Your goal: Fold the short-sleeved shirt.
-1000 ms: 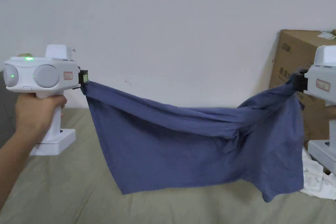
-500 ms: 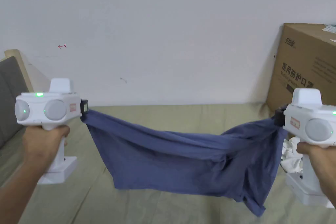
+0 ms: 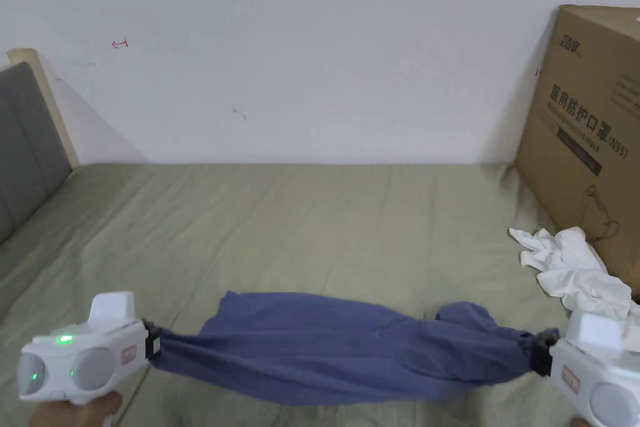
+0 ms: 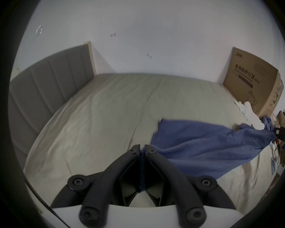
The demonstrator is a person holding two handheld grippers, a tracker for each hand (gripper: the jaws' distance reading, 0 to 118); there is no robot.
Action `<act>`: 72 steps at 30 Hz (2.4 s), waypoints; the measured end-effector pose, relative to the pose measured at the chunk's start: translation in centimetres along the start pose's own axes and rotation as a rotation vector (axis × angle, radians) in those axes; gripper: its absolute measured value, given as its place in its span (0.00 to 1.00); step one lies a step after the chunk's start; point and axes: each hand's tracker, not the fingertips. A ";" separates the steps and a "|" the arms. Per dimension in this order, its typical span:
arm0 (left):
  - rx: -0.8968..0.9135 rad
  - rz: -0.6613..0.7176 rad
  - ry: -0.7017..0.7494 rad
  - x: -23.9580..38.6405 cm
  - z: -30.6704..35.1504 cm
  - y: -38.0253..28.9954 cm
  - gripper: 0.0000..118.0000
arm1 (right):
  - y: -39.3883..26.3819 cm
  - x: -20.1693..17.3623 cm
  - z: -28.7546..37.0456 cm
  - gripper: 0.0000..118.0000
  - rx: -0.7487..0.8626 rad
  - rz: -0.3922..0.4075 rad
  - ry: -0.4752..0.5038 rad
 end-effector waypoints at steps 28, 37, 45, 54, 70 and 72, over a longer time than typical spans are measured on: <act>-0.326 0.077 0.139 -8.2 9.2 -22.3 0.03 | -20.2 2.9 11.2 0.06 -0.396 0.018 -0.107; -0.295 0.136 0.105 -5.8 9.5 -20.3 0.83 | -15.8 1.3 14.3 0.69 -0.284 -0.002 -0.082; 0.124 0.090 -0.004 0.0 16.8 -10.9 0.88 | -5.5 -0.3 20.2 0.73 0.169 0.077 -0.005; 0.475 -0.027 -0.025 5.0 20.5 -6.9 0.56 | -2.6 -2.3 21.8 0.64 0.374 0.147 0.023; 0.289 -0.089 -0.176 8.2 12.7 -2.5 0.00 | -1.6 -1.9 18.7 0.00 0.396 0.142 0.001; 0.246 -0.099 -0.179 8.0 9.8 -1.2 0.00 | -1.1 -1.9 17.5 0.00 0.384 0.146 -0.008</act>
